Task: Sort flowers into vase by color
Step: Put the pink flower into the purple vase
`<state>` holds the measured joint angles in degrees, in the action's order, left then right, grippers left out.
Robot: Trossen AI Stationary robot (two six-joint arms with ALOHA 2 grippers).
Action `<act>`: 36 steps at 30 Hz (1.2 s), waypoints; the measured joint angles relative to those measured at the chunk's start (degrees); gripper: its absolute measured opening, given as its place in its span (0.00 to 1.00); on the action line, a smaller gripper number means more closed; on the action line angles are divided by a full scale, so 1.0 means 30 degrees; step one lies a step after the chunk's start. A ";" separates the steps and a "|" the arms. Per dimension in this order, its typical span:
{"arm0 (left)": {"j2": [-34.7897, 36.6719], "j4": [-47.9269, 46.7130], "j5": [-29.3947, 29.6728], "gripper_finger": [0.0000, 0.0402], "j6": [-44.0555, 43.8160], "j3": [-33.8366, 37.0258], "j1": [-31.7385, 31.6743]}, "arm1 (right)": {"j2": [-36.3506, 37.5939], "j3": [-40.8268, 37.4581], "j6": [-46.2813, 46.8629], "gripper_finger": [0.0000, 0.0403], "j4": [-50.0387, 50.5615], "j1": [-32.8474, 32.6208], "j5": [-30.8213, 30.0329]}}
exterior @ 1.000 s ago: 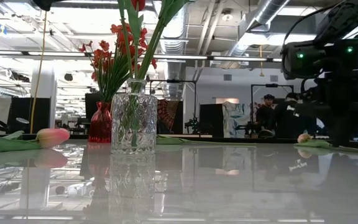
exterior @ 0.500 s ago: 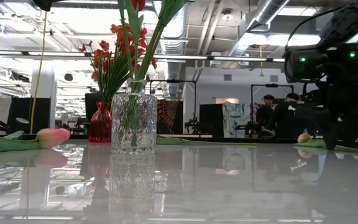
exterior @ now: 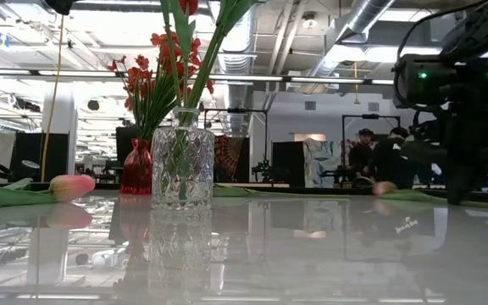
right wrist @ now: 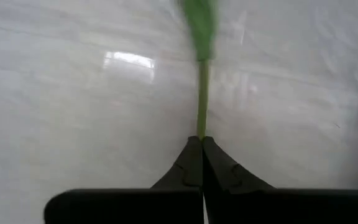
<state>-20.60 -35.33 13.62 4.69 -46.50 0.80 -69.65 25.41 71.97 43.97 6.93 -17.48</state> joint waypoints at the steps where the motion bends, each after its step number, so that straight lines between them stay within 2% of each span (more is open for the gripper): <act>1: 0.0000 0.0000 0.0001 0.45 0.0000 -0.0001 0.0000 | -0.0013 0.0119 0.0011 0.05 -0.0055 -0.0121 -0.0086; 8: 0.0000 0.0000 -0.0701 0.45 -0.0006 -0.0007 0.0000 | -0.0043 0.2729 -0.0813 0.04 0.0533 -0.0703 -0.1095; 17: 0.0097 -0.0710 -0.1906 0.45 -0.0830 -0.0019 0.0000 | 0.0024 0.7382 -0.3522 0.04 0.0780 -0.1739 -0.4471; 22: 0.1354 -0.0187 -0.3529 0.45 -0.1687 0.0621 0.0000 | 0.0031 0.9440 -0.5127 0.04 0.0124 -0.3161 -0.6748; 25: 0.2816 0.1470 -0.3562 0.45 -0.2081 0.2173 0.0000 | 0.0038 1.0146 -0.7426 0.04 -0.1644 -0.4190 -0.8292; 29: 0.4309 0.4033 -0.3019 0.45 -0.2316 0.4579 0.0000 | 0.0038 1.0404 -1.1569 0.04 -0.5606 -0.4966 -0.9715; 34: 0.4013 0.7416 -0.1537 0.45 -0.2007 0.5801 0.0000 | 0.0038 1.0404 -1.7216 0.04 -1.1165 -0.4549 -0.9633; 36: 0.3242 0.8419 -0.1280 0.45 -0.1750 0.5814 0.0000 | 0.0038 1.0404 -1.9391 0.04 -1.3390 -0.4203 -0.8725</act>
<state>-10.88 -10.08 9.78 -0.56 -29.06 0.80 -69.54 56.62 13.80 3.80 -5.67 -43.66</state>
